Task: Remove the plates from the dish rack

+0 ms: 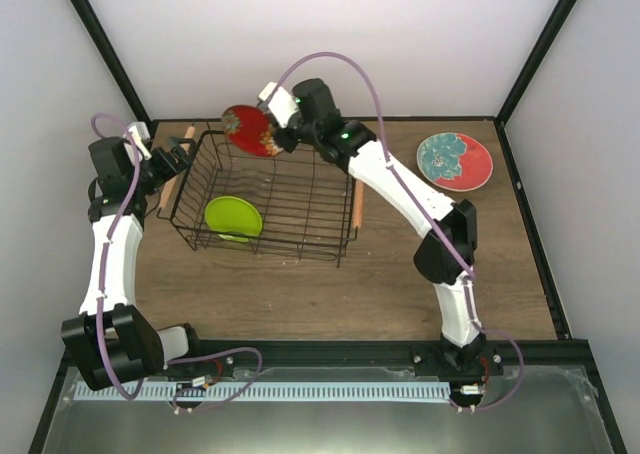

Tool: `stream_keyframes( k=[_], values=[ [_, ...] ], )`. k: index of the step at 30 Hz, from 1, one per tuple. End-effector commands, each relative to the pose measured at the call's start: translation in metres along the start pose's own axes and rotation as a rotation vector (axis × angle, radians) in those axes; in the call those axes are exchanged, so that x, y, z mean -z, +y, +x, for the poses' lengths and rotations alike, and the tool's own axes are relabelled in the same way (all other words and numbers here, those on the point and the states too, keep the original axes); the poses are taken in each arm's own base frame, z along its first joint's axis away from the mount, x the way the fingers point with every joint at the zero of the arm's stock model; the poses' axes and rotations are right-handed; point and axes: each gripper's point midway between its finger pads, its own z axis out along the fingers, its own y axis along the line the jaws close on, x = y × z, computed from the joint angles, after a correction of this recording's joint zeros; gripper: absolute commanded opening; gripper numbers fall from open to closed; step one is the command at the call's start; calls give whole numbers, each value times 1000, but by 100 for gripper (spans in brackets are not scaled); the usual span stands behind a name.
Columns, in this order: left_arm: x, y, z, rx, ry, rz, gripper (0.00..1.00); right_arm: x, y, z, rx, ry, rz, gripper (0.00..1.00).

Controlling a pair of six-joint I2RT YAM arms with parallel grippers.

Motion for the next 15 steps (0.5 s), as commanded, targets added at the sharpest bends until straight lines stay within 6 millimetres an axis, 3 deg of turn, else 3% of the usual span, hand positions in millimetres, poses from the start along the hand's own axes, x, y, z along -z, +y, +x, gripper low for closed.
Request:
stream_keyframes(
  k=[1, 5, 8, 12, 15],
  values=[
    [-2, 0, 2, 12, 3, 14, 100, 76, -93, -43, -73, -122, 267, 1],
    [-4, -1, 1, 17, 0, 25, 100, 117, -148, -33, -153, -130, 425, 1],
    [-4, -2, 1, 16, -1, 32, 100, 149, -192, -10, -261, -99, 549, 1],
    [-6, -2, 2, 16, 4, 33, 100, 197, -226, 16, -413, -126, 665, 1],
    [-7, -1, 3, 18, 7, 33, 100, 225, -244, 56, -535, -58, 762, 1]
  ],
)
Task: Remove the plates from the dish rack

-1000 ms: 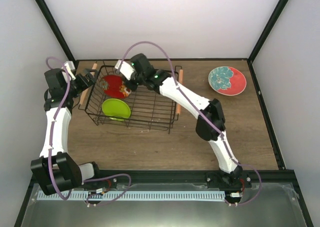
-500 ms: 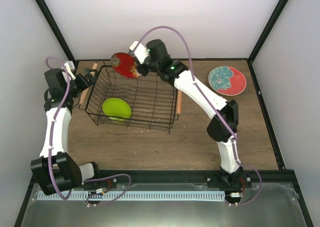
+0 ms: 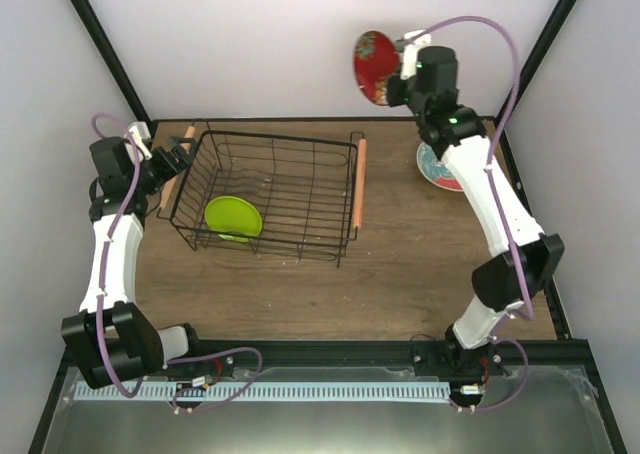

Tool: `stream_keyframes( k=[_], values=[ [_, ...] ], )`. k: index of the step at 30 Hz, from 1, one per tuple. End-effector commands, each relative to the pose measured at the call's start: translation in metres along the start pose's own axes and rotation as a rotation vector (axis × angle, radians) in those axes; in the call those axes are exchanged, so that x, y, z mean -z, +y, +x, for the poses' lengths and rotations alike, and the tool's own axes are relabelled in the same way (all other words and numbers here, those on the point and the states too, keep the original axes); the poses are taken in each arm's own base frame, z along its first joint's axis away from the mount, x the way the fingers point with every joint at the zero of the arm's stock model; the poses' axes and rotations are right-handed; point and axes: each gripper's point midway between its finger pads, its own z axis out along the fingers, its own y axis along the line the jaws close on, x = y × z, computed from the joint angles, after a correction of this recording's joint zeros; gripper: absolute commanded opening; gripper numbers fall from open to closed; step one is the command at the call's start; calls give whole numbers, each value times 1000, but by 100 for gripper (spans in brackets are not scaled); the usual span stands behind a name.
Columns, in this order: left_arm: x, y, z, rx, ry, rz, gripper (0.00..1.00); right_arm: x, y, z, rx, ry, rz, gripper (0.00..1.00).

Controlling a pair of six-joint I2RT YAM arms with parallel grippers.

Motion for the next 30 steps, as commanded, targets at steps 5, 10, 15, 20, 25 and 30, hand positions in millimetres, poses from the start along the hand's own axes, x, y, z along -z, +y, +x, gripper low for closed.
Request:
stream_keyframes(
  k=[5, 10, 15, 20, 25, 30],
  values=[
    [-6, 0, 1, -5, 3, 19, 100, 38, -102, 68, -384, 153, 283, 1],
    [-9, 0, 1, -9, 7, 19, 100, 55, -129, 153, -560, 310, 347, 1],
    [-11, -1, 0, -14, 8, 23, 100, 63, -128, 210, -643, 427, 330, 1],
    [-11, 0, 0, -15, 7, 20, 100, 68, -123, 233, -700, 451, 288, 1],
    [-10, 0, 0, -17, 5, 19, 100, 68, -111, 257, -735, 529, 211, 1],
    [-11, 0, 1, -15, 7, 22, 100, 65, -85, 292, -762, 636, 107, 1]
  ],
)
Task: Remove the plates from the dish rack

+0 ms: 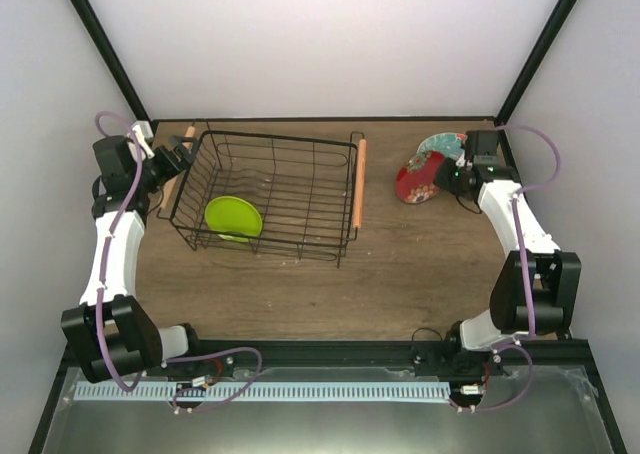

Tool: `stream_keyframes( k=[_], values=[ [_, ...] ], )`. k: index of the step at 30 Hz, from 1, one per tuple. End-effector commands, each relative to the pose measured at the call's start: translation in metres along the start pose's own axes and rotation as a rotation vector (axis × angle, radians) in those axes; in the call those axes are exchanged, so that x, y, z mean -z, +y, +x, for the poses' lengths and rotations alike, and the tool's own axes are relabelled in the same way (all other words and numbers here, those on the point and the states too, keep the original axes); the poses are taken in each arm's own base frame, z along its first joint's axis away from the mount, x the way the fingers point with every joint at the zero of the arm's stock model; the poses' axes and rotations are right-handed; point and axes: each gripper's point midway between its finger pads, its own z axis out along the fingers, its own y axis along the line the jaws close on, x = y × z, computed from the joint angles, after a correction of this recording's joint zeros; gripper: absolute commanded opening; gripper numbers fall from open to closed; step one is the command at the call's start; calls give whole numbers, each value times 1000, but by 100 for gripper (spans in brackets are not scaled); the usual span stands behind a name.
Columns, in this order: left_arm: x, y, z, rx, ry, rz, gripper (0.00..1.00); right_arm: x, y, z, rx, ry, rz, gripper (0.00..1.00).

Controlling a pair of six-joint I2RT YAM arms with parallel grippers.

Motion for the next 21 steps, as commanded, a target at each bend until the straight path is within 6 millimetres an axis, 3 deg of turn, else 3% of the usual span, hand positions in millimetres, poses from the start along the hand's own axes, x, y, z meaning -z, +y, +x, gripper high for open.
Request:
stream_keyframes(
  k=[1, 21],
  values=[
    [-2, -2, -1, -11, -2, 16, 100, -11, 13, 22, -4, 80, -115, 1],
    [-2, -4, 0, -19, 4, 19, 100, -55, -7, 112, -42, 352, -150, 4]
  ],
)
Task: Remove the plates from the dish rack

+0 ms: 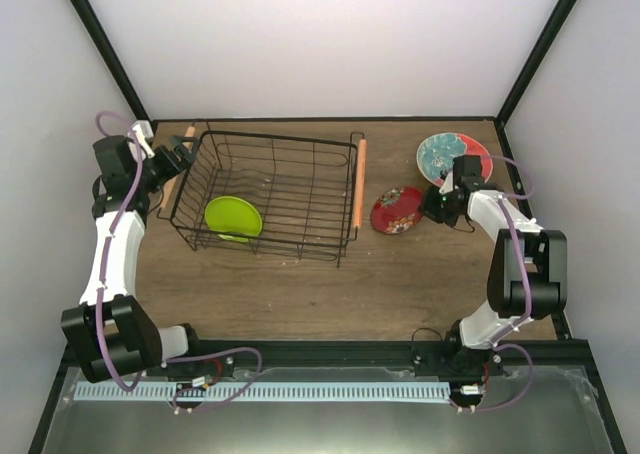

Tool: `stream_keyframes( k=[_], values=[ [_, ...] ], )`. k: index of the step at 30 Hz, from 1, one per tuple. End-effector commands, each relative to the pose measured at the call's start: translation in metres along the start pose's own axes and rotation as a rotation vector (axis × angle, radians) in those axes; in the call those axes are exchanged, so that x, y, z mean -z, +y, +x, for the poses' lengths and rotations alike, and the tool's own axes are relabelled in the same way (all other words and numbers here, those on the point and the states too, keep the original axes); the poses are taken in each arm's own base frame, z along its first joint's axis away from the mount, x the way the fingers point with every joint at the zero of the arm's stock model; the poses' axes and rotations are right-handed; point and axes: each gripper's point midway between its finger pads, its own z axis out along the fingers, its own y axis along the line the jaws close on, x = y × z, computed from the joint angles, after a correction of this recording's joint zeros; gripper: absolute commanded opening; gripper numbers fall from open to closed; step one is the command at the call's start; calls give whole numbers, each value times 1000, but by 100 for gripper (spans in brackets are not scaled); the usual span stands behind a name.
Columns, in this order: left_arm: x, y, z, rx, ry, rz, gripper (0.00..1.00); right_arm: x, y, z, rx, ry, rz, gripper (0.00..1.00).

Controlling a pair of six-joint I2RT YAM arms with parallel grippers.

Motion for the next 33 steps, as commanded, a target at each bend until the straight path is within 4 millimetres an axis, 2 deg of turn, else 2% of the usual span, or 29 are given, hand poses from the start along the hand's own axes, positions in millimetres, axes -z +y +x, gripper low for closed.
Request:
stream_keyframes(
  k=[1, 8, 17, 21, 24, 26, 29, 31, 33],
  values=[
    [-2, -2, 2, -14, 7, 13, 100, -9, -6, 12, -5, 47, -7, 7],
    [-2, -4, 0, -9, 1, 18, 100, -15, -16, 24, 0, 91, 27, 40],
    [-1, -4, 3, -7, 6, 22, 100, -15, -23, 26, 12, 98, 66, 51],
    [-1, -4, 2, -5, 3, 23, 100, -10, -26, 18, 34, 78, 105, 61],
    [-2, -5, 2, -6, 4, 26, 100, 0, -22, -1, 63, 30, 131, 66],
    [-2, -6, 1, -7, 1, 27, 100, 19, -3, -27, 110, -74, 87, 70],
    [-2, -6, 0, -9, 0, 29, 100, 71, 43, -78, 188, -288, -9, 70],
    [-1, -7, -1, -10, -2, 31, 100, 117, 86, -110, 267, -444, -113, 69],
    [-2, -7, -1, -9, 0, 31, 100, 158, 136, -129, 378, -569, -251, 68]
  ],
)
